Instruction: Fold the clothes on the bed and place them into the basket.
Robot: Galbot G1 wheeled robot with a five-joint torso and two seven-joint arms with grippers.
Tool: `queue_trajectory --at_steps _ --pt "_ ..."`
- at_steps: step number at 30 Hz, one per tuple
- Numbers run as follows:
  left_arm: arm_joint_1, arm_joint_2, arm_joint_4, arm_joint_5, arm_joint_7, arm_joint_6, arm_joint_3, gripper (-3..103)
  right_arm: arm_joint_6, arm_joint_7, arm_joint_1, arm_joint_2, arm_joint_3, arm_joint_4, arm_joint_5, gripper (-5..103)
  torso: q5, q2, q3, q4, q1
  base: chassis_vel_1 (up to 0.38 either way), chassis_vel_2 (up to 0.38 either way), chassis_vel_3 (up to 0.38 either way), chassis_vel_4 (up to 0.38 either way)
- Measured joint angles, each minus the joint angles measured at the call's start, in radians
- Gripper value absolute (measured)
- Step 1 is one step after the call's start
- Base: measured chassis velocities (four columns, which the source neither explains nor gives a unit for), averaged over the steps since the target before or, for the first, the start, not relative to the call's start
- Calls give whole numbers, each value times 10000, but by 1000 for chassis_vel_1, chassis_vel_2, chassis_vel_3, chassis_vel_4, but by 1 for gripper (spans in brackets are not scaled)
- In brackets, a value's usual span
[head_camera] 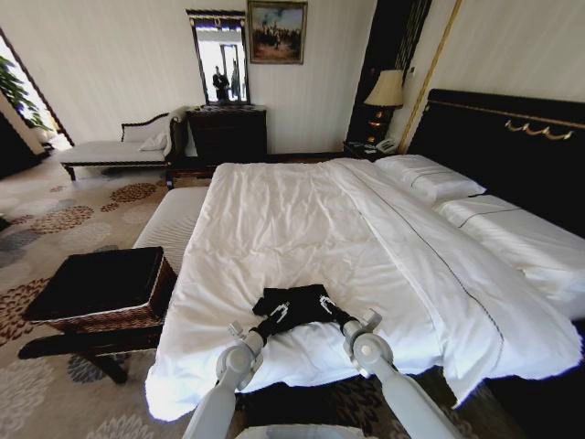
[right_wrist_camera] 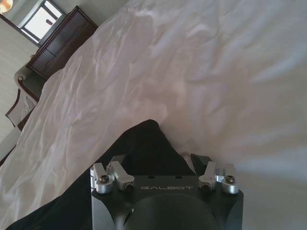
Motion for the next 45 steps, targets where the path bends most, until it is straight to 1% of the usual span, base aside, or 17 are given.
queue_trajectory --at_steps 1,4,5,7,8,9,10,13,14,15,16,18,20,27,30,38,45 --pt "39 0 -36 22 8 -10 -22 84 35 -40 -24 7 0 34 -15 73 0 0 0 0 0 0 0 0 0" --pt "168 0 -144 94 58 -35 -98 68 166 -197 -122 -31 -10 107 -215 57 -1 0 -1 1 0 0 0 0 0" --pt "168 0 -144 94 58 -35 -98 68 166 -197 -122 -31 -10 107 -215 57 -1 0 -1 1 0 0 0 0 0" --pt "270 -4 -270 157 186 -92 -144 57 228 -342 -218 -98 -31 226 -308 46 -1 0 0 0 0 0 0 0 0" --pt "315 -4 -325 198 264 -127 -156 52 254 -374 -251 -103 -41 292 -312 46 -1 0 0 0 0 0 0 0 0" --pt "368 -4 -378 255 342 -154 -164 52 303 -425 -292 -102 -63 366 -343 40 0 0 0 0 0 0 0 0 0" --pt "368 -4 -378 255 342 -154 -164 52 303 -425 -292 -102 -63 366 -343 40 0 0 0 0 0 0 0 0 0" --pt "558 31 -569 396 558 -170 -183 36 524 -675 -384 -102 -166 502 -668 24 -2 0 0 1 0 0 0 0 0" --pt "626 52 -649 418 615 -162 -208 30 610 -771 -412 -99 -196 539 -797 24 -1 0 -1 1 0 0 0 0 0" --pt "696 74 -738 430 650 -150 -233 30 664 -827 -434 -96 -211 573 -877 19 -1 0 -1 1 0 0 0 0 0" --pt "696 74 -738 430 650 -150 -233 30 664 -827 -434 -96 -211 573 -877 19 -1 0 -1 1 0 0 0 0 0" --pt "841 109 -961 457 701 -136 -290 19 795 -933 -496 -98 -215 678 -991 11 -1 0 0 1 0 0 0 0 0" --pt "958 142 -1223 461 735 -129 -377 11 937 -1051 -549 -151 -207 803 -1079 9 0 0 -1 1 0 0 0 0 0" --pt "1234 493 -2371 541 739 -197 -489 10 1825 -1693 -717 -531 -265 1321 -1686 9 -2 0 -1 0 0 0 0 0 0" --pt "1525 856 -3393 525 604 -217 -575 10 2235 -2059 -783 -755 -378 1878 -2130 9 -1 0 -1 0 -1 0 0 0 0" --pt "2127 1300 -4674 323 403 -118 -1189 10 2833 -1955 -418 -935 -968 2491 -2953 9 -1 0 -1 3 0 0 0 0 0" --pt "2367 1352 -5134 265 374 -121 -1451 10 3109 -1918 -425 -579 -1265 2599 -3110 9 -2 1 -1 1 0 0 0 0 0"
